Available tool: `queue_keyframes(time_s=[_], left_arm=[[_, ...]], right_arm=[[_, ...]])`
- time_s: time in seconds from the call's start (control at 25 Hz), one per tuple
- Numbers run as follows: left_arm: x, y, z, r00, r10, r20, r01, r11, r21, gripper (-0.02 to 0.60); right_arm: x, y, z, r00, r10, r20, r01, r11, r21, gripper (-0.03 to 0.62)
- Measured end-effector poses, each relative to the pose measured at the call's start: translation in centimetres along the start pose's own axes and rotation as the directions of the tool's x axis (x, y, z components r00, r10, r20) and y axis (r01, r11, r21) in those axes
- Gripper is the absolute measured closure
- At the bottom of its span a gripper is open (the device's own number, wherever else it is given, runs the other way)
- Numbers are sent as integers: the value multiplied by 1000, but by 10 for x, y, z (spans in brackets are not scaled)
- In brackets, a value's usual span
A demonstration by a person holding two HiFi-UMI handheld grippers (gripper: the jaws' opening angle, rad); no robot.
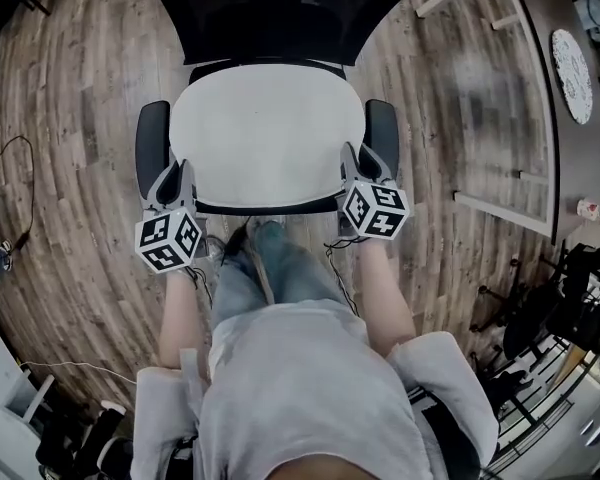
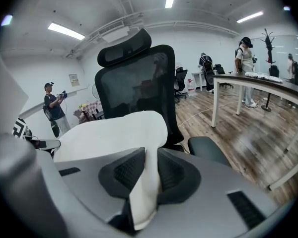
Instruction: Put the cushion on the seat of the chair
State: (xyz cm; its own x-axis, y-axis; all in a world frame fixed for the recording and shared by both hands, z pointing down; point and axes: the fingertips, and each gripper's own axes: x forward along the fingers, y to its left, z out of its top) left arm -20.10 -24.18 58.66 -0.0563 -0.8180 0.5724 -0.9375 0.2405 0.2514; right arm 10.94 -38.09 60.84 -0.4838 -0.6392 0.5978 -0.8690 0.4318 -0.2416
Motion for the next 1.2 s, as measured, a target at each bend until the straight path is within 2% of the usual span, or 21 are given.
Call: queue_keyframes(time_s=[0.56, 1.0, 1.2], left_arm=[[53, 26, -63, 988, 38, -151, -40, 999, -12, 529], [98, 53, -110, 962, 52, -268, -52, 999, 6, 529], [115, 58, -129, 951, 51, -305, -40, 998, 40, 529]], right_arm=[[55, -17, -64, 990, -18, -139, 23, 999, 37, 531], [98, -23, -108, 973, -23, -230, 31, 999, 34, 531], [115, -31, -131, 961, -30, -273, 42, 998, 38, 531]])
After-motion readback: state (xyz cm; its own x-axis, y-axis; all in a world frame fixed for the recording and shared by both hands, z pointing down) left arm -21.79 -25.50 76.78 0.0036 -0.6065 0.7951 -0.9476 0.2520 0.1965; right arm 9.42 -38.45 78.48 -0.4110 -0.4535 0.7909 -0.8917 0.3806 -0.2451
